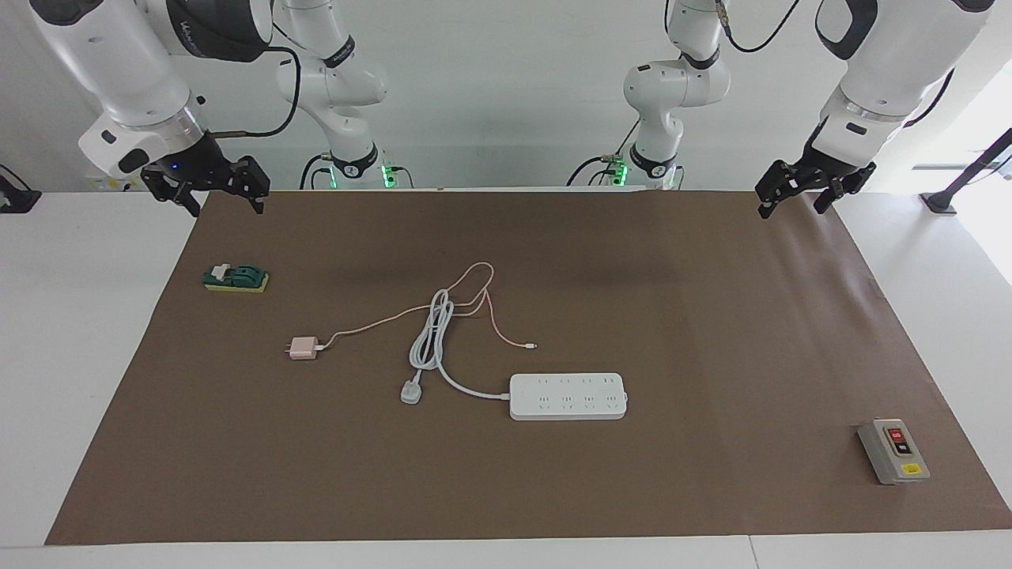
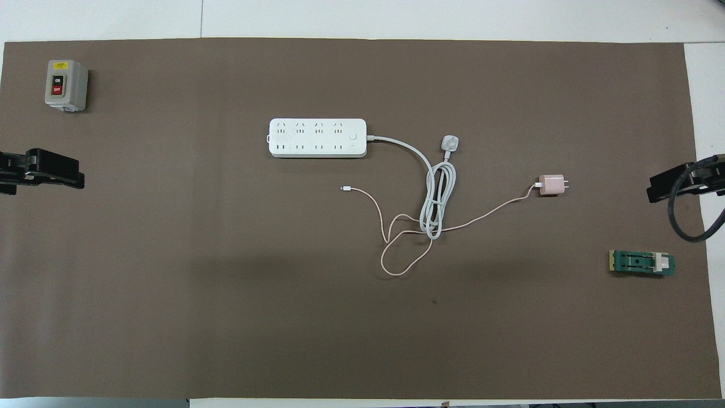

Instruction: Plug charger into power strip

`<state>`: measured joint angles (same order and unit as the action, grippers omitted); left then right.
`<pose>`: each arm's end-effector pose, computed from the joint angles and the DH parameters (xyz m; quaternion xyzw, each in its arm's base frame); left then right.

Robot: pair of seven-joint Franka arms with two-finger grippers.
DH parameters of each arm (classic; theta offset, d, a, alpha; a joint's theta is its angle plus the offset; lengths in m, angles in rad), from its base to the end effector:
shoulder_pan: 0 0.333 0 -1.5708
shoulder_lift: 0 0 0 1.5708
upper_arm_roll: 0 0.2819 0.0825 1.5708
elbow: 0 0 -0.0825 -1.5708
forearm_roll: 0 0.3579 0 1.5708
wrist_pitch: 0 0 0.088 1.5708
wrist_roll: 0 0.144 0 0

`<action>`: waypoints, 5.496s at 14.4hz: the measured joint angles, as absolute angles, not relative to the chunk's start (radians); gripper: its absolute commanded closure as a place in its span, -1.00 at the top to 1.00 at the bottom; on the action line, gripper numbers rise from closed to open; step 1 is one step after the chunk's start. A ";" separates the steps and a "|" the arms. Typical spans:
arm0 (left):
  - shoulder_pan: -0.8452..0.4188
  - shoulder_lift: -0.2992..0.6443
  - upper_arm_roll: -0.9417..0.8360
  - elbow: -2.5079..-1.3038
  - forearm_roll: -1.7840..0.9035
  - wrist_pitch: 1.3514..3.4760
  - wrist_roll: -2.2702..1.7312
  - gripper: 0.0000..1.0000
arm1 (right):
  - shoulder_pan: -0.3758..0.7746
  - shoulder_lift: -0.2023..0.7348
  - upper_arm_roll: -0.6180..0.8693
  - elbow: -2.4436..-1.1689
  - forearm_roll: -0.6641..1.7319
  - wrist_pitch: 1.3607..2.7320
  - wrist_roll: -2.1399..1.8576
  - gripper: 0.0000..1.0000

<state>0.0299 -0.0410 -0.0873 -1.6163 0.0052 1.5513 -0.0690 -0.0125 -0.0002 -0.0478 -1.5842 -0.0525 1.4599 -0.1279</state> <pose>0.5129 -0.0295 0.5528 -0.9999 -0.0059 0.0118 0.0051 0.5095 -0.0388 0.5391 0.9972 0.0324 -0.0642 0.0203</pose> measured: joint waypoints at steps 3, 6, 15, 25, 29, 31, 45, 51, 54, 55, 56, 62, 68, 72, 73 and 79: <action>0.030 -0.040 -0.087 -1.616 0.005 1.551 -0.069 1.00 | -0.015 0.000 -0.048 -1.584 -0.053 1.460 -0.128 1.00; 0.030 -0.038 -0.087 -1.616 0.005 1.552 -0.069 1.00 | -0.017 0.000 -0.048 -1.584 -0.053 1.460 -0.128 1.00; 0.007 -0.016 -0.088 -1.609 0.005 1.557 -0.070 1.00 | -0.018 -0.006 -0.049 -1.585 -0.052 1.463 -0.124 1.00; 0.003 0.037 -0.092 -1.545 -0.003 1.523 -0.053 1.00 | -0.110 0.146 -0.051 -1.625 0.169 1.554 0.364 1.00; -0.020 0.078 -0.109 -1.518 -0.060 1.529 -0.050 1.00 | -0.142 0.233 -0.052 -1.640 0.280 1.634 0.617 1.00; -0.030 0.101 -0.114 -1.517 -0.110 1.531 -0.041 1.00 | -0.144 0.251 -0.052 -1.676 0.323 1.685 0.706 1.00; 0.011 0.198 -0.104 -1.511 -0.715 1.537 0.079 1.00 | -0.257 0.457 -0.060 -1.727 0.604 1.726 0.796 1.00; 0.022 0.266 -0.099 -1.511 -0.947 1.538 0.082 0.97 | -0.254 0.490 -0.057 -1.729 0.662 1.807 0.803 1.00; 0.023 0.300 -0.098 -1.511 -1.016 1.541 0.091 0.97 | -0.249 0.522 -0.053 -1.730 0.687 1.830 0.803 1.00; 0.023 0.310 -0.099 -1.510 -1.038 1.543 0.104 0.98 | -0.248 0.527 -0.053 -1.730 0.688 1.831 0.803 1.00; 0.023 0.319 -0.100 -1.511 -1.060 1.546 0.121 0.98 | -0.246 0.530 -0.053 -1.732 0.688 1.834 0.802 1.00; 0.023 0.397 -0.102 -1.511 -1.149 1.575 0.265 0.90 | -0.242 0.534 -0.053 -1.777 0.694 1.886 0.767 0.77; 0.021 0.474 -0.105 -1.512 -1.245 1.607 0.369 0.95 | -0.242 0.523 -0.052 -1.780 0.706 1.886 0.747 -1.00; 0.000 0.515 -0.122 -1.515 -1.323 1.680 0.452 0.98 | -0.240 0.520 -0.052 -1.782 0.709 1.885 0.696 -1.00; -0.005 0.529 -0.123 -1.516 -1.346 1.685 0.480 0.98 | -0.238 0.520 -0.052 -1.782 0.709 1.885 0.695 -1.00; -0.007 0.586 -0.157 -1.583 -1.450 1.687 0.575 0.98 | -0.187 0.507 -0.048 -1.709 0.716 1.807 0.793 -1.00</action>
